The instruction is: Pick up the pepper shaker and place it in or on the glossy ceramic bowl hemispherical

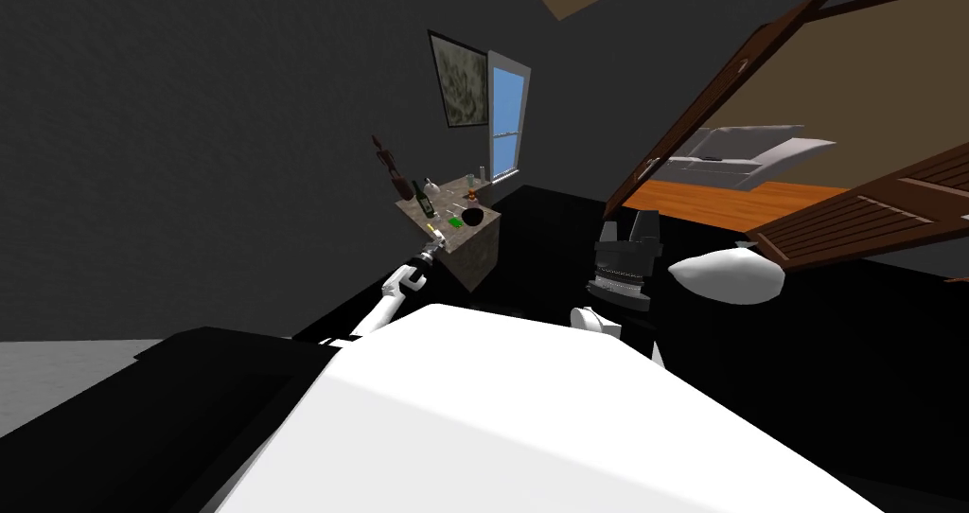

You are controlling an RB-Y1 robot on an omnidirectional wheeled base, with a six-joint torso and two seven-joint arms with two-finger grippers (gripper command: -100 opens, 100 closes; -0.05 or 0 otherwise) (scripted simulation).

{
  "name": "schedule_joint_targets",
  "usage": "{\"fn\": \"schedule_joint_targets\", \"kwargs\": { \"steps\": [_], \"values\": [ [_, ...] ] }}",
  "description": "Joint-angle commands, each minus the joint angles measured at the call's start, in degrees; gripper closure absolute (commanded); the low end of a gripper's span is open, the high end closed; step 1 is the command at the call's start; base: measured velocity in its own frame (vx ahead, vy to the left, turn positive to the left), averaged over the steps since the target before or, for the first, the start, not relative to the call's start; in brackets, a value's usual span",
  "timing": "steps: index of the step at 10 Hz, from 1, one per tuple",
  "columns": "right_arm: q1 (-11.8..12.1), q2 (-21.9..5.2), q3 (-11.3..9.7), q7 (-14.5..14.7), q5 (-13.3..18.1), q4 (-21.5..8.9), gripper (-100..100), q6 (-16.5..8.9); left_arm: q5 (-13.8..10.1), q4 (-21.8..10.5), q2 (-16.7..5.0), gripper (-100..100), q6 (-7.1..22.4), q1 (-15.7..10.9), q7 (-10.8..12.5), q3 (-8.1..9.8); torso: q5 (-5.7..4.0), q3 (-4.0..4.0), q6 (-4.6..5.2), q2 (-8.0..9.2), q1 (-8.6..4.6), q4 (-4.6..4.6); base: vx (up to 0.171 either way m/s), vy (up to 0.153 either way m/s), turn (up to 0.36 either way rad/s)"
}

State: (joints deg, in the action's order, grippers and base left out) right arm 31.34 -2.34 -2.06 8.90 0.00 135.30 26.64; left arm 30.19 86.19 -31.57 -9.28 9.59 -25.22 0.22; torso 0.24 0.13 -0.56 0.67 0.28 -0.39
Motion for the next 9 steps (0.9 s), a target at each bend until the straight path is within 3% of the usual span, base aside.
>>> {"fn": "schedule_joint_targets", "kwargs": {
  "steps": [1,6,9],
  "values": [
    [0.00,0.00,0.00,0.00,0.00,0.00,0,0.00,0.11,0.64,-1.62,100,1.64,-0.50,1.64,0.38,0.00,0.00,0.00,0.00,0.00,0.00,-0.100,-0.058,0.009],
    [0.01,0.00,0.00,0.00,0.00,0.00,0,0.00,-0.05,3.27,-7.99,100,6.71,-1.74,6.67,1.31,-0.03,-0.10,0.03,-0.19,-0.03,-0.03,-0.076,-0.056,0.007],
    [0.01,0.00,0.00,0.00,0.00,0.00,0,0.00,-1.32,4.11,-11.07,100,9.81,-3.09,8.26,0.41,-0.03,-0.30,0.17,-0.55,-0.04,-0.08,0.018,-0.039,-0.072]
  ]
}}
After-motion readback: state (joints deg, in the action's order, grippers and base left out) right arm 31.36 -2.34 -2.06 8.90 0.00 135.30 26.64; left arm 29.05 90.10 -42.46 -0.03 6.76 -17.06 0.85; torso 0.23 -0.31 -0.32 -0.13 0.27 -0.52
